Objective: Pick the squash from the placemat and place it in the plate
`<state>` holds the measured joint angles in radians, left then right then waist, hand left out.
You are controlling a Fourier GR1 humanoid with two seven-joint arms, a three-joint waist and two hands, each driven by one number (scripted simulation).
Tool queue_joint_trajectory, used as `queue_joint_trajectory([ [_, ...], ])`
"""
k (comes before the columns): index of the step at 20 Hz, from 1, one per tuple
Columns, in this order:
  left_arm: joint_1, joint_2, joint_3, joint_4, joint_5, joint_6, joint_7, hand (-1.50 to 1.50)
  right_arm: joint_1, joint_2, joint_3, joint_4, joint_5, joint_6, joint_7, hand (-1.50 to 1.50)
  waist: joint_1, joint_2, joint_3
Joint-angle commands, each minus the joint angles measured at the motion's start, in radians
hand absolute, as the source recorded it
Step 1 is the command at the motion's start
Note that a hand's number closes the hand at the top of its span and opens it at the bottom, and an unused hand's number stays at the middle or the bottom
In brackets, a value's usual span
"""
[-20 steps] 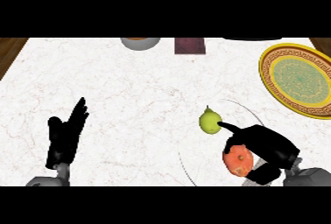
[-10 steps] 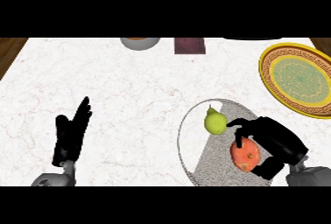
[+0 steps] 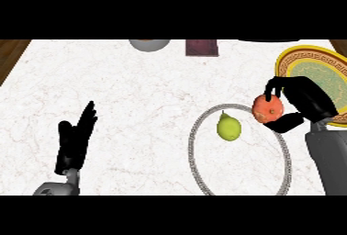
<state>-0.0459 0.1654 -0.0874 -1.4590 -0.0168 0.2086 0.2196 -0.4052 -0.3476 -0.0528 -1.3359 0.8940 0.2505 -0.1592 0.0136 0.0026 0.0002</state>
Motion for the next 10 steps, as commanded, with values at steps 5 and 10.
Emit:
queue_joint_trajectory([
  [5, 0.013, 0.009, 0.011, 0.014, -0.003, -0.017, -0.021, 0.00, -0.093, -0.002, -0.178, -0.039, -0.031, -0.177, 0.070, 1.50, -0.008, -0.001, 0.000],
  [10, 0.005, -0.023, 0.001, -0.021, -0.020, 0.012, 0.025, 0.00, -0.116, -0.074, -0.258, -0.078, -0.070, -0.119, 0.146, 1.50, -0.014, -0.003, 0.000],
])
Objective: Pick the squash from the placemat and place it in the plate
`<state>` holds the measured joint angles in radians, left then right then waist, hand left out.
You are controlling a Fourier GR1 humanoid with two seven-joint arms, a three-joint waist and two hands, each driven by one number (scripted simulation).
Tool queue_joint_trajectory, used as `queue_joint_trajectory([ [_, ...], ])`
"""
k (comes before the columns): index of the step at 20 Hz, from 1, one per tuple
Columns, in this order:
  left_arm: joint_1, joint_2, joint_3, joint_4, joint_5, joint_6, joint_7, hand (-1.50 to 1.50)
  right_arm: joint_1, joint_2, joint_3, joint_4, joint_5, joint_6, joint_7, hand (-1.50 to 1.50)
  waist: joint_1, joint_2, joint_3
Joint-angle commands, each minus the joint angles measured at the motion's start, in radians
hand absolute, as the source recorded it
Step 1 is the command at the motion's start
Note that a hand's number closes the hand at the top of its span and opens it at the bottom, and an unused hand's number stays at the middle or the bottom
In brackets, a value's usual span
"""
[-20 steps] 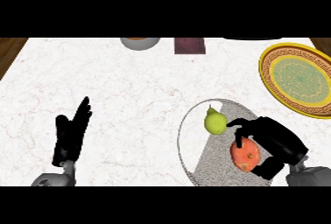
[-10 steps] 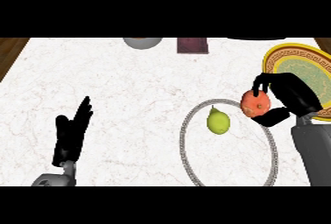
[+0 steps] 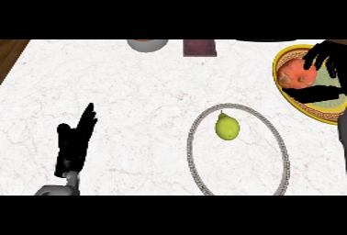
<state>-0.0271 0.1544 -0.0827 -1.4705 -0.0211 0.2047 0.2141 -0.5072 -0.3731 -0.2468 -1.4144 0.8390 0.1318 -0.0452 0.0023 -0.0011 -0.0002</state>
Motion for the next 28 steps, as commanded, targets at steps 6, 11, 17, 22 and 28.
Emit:
queue_joint_trajectory([
  [6, 0.001, 0.019, 0.030, -0.008, 0.003, -0.039, 0.005, 0.00, -0.168, -0.111, -0.116, 0.280, -0.025, -0.048, 0.028, 1.50, 0.010, 0.003, 0.000],
  [11, -0.015, 0.002, 0.013, -0.033, -0.024, -0.029, 0.019, 0.00, -0.246, -0.199, -0.143, 0.528, -0.004, -0.109, -0.061, 1.50, 0.017, 0.006, 0.001],
  [17, -0.082, -0.028, 0.022, 0.063, -0.027, -0.029, 0.000, 0.00, -0.323, -0.237, -0.131, 0.830, 0.052, -0.220, -0.170, 1.50, 0.026, 0.012, 0.001],
  [22, -0.056, -0.032, 0.004, -0.002, -0.042, -0.016, 0.053, 0.00, -0.343, -0.289, -0.119, 0.998, 0.073, -0.129, -0.203, 1.50, 0.045, 0.017, 0.003],
  [28, -0.078, -0.007, 0.050, 0.046, -0.019, -0.042, -0.005, 0.00, -0.356, -0.329, -0.087, 1.133, 0.105, -0.010, -0.239, 1.50, 0.041, 0.021, 0.002],
])
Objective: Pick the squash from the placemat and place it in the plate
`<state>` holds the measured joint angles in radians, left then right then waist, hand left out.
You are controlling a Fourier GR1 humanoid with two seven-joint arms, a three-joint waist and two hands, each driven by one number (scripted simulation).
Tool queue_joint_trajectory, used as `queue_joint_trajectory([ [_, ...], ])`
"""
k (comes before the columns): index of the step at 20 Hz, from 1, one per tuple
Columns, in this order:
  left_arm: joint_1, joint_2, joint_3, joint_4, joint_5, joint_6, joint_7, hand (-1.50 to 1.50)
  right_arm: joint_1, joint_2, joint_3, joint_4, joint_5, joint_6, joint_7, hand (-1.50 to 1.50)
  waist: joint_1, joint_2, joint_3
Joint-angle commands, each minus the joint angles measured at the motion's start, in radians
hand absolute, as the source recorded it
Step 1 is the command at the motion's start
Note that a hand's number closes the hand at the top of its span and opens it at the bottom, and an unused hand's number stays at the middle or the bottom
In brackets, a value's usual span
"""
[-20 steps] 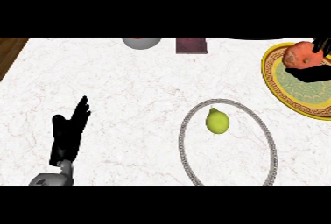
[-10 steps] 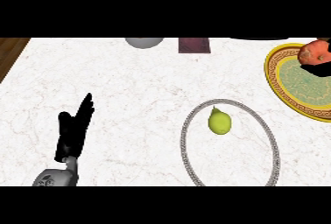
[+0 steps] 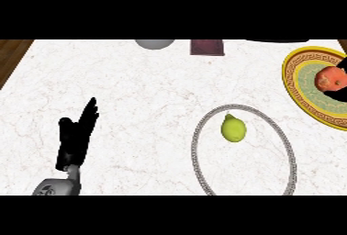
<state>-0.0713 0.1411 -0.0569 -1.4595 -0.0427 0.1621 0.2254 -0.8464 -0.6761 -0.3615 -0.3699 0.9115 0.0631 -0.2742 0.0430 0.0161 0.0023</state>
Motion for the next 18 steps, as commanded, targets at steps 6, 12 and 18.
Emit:
queue_joint_trajectory([
  [6, 0.029, 0.001, 0.000, -0.020, -0.001, -0.013, -0.019, 0.00, 0.003, -0.050, 0.011, 0.152, 0.011, 0.087, -0.210, -1.50, 0.005, 0.002, 0.001],
  [12, 0.015, -0.028, -0.013, -0.005, -0.013, 0.012, -0.006, 0.00, -0.068, -0.070, -0.204, 0.162, -0.219, 0.200, -0.353, -1.50, -0.001, 0.001, 0.004],
  [18, 0.011, 0.019, 0.031, 0.001, 0.019, -0.029, -0.009, 0.00, -0.003, -0.169, -0.352, 0.235, -0.372, 0.379, -0.402, -1.50, -0.013, 0.002, 0.004],
])
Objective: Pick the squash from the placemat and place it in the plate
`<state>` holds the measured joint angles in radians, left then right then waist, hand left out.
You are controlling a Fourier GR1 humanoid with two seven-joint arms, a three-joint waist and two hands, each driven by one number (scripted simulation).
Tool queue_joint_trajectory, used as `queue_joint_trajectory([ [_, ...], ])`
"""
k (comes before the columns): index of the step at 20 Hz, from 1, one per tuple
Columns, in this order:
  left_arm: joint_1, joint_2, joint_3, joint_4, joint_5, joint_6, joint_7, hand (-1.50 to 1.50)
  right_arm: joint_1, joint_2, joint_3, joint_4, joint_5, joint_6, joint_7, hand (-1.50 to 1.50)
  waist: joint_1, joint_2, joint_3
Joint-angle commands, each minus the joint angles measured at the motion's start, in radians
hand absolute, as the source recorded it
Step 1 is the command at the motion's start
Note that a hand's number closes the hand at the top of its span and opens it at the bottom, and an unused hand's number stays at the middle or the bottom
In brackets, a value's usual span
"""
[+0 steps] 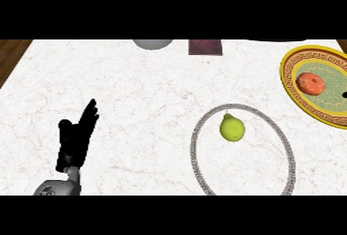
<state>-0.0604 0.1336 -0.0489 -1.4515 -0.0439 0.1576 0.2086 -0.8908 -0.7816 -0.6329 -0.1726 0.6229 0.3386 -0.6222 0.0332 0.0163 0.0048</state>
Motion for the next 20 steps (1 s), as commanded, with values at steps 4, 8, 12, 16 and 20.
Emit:
queue_joint_trajectory([
  [4, 0.029, 0.002, -0.007, -0.018, -0.001, -0.015, -0.023, 0.00, 0.072, -0.060, -0.081, 0.039, -0.093, 0.154, -0.077, -1.50, 0.017, 0.006, 0.001],
  [8, -0.059, 0.033, 0.034, 0.019, 0.023, -0.040, 0.035, 0.00, 0.074, -0.036, -0.086, 0.031, -0.115, 0.193, -0.076, -1.50, 0.008, 0.004, 0.000],
  [12, -0.034, -0.011, -0.012, 0.017, -0.025, 0.001, 0.018, 0.00, 0.100, -0.011, -0.073, 0.004, -0.116, 0.195, -0.127, -1.50, 0.011, 0.003, 0.001],
  [16, -0.030, -0.013, 0.001, 0.009, -0.017, 0.005, 0.020, 0.00, 0.117, -0.039, -0.068, -0.008, -0.125, 0.225, -0.135, -1.50, 0.009, 0.002, 0.001],
  [20, -0.027, 0.000, 0.016, 0.000, 0.002, -0.017, 0.010, 0.00, 0.114, 0.011, -0.057, -0.006, -0.119, 0.105, -0.101, -1.50, 0.021, 0.005, 0.001],
])
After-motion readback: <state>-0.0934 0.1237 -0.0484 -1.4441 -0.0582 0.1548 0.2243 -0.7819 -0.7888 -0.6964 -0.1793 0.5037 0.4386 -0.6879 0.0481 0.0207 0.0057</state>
